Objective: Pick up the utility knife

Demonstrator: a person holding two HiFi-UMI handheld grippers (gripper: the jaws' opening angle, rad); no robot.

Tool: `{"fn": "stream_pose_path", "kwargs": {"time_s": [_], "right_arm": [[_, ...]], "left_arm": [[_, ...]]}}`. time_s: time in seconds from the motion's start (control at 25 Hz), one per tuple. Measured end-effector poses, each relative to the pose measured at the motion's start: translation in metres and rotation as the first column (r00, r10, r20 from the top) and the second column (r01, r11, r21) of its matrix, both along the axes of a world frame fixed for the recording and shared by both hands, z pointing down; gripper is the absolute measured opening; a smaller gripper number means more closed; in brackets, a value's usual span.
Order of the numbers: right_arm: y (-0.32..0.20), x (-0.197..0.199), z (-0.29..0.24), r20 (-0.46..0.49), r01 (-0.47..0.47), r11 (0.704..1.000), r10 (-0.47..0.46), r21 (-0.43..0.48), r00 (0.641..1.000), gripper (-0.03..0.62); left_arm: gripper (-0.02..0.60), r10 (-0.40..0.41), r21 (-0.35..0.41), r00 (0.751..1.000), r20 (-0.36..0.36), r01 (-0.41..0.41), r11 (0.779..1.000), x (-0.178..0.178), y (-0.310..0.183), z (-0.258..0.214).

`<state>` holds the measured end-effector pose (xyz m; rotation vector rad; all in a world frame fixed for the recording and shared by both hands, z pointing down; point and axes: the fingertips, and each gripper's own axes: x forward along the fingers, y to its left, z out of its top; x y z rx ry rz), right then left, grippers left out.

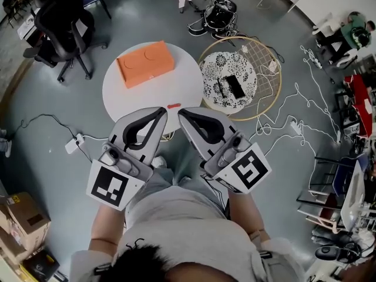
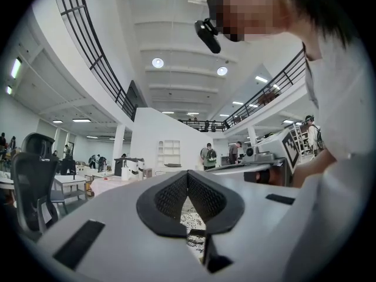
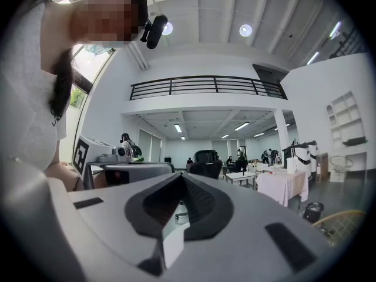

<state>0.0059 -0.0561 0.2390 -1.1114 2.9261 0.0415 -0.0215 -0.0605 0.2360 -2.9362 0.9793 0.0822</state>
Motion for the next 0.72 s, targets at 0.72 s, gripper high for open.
{"fn": "stream_pose_path", "kwargs": {"time_s": [0.72], "right_arm": [[-0.061, -0.013, 0.018, -0.049, 0.009, 0.999, -0.011, -0.044, 0.999, 0.009]], "left_arm": [[0.011, -0.007, -0.039, 0.999, -0.045, 0.005, 0.999, -0.021, -0.052, 0.010]]}}
